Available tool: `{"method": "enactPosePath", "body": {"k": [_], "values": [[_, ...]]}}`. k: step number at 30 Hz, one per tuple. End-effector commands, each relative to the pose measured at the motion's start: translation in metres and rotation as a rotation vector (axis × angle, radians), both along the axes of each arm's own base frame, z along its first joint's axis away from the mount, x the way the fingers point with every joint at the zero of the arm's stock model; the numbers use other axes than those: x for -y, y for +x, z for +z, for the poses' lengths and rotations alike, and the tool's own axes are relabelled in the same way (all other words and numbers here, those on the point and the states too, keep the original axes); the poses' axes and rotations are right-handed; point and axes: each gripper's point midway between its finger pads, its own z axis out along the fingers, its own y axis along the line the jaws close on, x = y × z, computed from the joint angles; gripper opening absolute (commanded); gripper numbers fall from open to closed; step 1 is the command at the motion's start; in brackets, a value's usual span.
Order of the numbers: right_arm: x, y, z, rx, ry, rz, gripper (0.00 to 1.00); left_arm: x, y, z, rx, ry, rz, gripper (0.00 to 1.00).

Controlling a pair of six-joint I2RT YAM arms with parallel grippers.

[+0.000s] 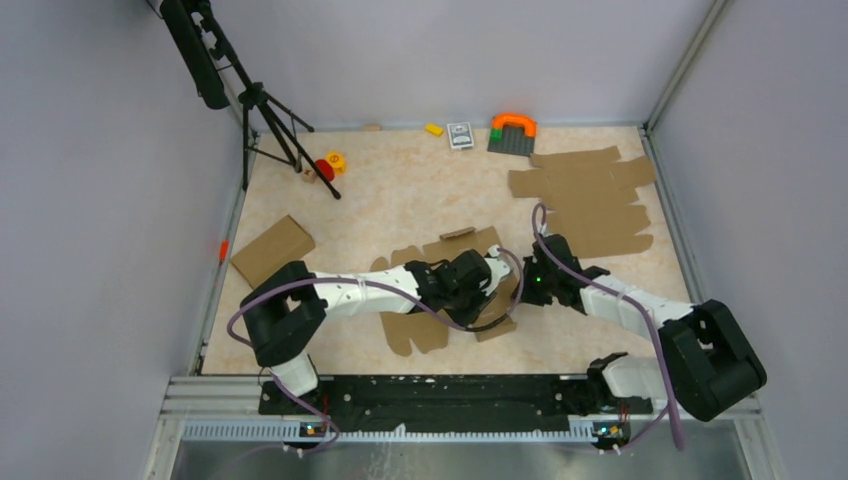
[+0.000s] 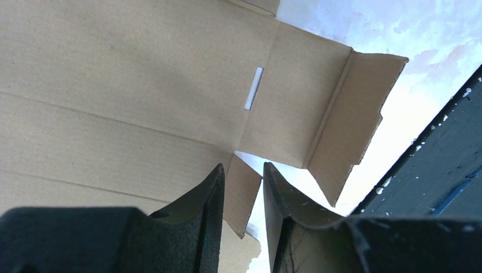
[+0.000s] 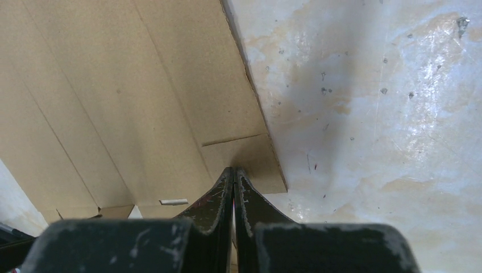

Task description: Fold the paper box

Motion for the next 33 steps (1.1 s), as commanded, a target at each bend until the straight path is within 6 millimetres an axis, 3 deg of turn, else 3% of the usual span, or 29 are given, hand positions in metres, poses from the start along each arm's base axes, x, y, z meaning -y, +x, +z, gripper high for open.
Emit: {"method": "enactPosePath", "body": {"k": [1, 7, 14, 18, 22, 26, 31, 33], "values": [[0.015, -0.020, -0.023, -0.090, -0.072, 0.015, 0.00, 0.009, 0.009, 0.015, 0.036, -0.038, -0.030, 0.33], [0.013, -0.019, -0.024, -0.095, -0.067, 0.023, 0.00, 0.002, 0.012, 0.017, 0.064, -0.016, -0.035, 0.40], [0.012, -0.019, -0.023, -0.092, -0.064, 0.028, 0.00, -0.013, -0.003, 0.025, 0.065, -0.022, -0.114, 0.85], [0.011, -0.018, -0.022, -0.088, -0.058, 0.028, 0.00, -0.029, -0.004, 0.011, 0.079, 0.086, -0.128, 0.97], [0.010, -0.017, -0.021, -0.088, -0.058, 0.031, 0.00, -0.033, -0.003, -0.007, 0.120, 0.194, -0.134, 0.97], [0.010, -0.017, -0.020, -0.086, -0.057, 0.029, 0.00, -0.030, -0.003, -0.015, 0.103, 0.211, -0.136, 0.89], [0.009, -0.018, -0.021, -0.088, -0.051, 0.031, 0.00, -0.033, 0.002, -0.020, 0.111, 0.253, -0.121, 0.71], [0.008, -0.018, -0.021, -0.087, -0.046, 0.034, 0.00, -0.031, 0.003, -0.019, 0.110, 0.237, -0.120, 0.56]]}}
